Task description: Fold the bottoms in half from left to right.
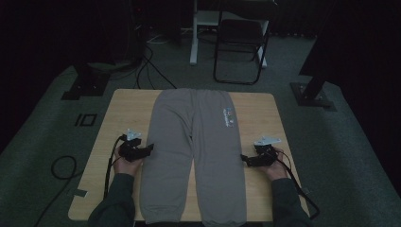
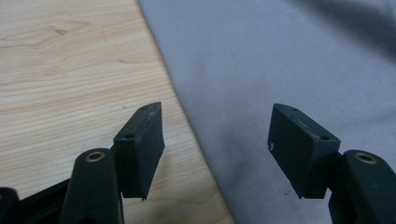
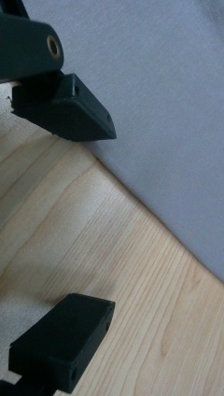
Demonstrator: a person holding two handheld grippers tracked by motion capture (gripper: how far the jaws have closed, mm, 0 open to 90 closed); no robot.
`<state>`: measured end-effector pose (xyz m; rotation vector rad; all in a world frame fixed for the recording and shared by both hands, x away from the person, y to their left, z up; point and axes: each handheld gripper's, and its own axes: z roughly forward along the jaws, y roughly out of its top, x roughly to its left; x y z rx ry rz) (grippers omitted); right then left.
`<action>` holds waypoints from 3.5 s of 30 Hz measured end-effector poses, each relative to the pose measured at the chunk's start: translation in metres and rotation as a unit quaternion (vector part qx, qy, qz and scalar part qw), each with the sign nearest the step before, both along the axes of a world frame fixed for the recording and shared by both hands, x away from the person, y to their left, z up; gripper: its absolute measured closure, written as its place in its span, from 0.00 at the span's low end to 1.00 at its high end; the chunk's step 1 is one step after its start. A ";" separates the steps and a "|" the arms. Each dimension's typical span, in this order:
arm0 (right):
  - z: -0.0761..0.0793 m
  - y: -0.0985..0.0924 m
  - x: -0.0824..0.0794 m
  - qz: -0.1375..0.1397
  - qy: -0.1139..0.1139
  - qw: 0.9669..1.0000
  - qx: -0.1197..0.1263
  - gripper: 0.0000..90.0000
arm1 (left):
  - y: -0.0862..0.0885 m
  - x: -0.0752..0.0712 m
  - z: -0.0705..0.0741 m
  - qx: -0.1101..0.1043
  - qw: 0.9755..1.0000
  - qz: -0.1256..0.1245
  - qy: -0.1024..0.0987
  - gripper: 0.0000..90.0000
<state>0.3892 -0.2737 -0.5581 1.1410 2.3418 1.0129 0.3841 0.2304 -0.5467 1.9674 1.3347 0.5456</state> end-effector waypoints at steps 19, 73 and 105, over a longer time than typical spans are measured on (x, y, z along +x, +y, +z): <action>0.000 0.000 0.000 -0.001 0.000 1.000 -0.001 0.17 | -0.012 0.019 -0.005 0.021 1.000 -0.002 0.017 0.37; 0.004 -0.002 0.003 -0.018 -0.019 1.000 0.017 0.47 | -0.098 0.015 0.065 -0.052 0.983 -0.171 -0.037 0.98; 0.001 -0.017 0.005 -0.048 -0.015 0.999 0.011 0.44 | -0.288 0.037 0.073 -0.049 0.943 -0.330 -0.006 0.80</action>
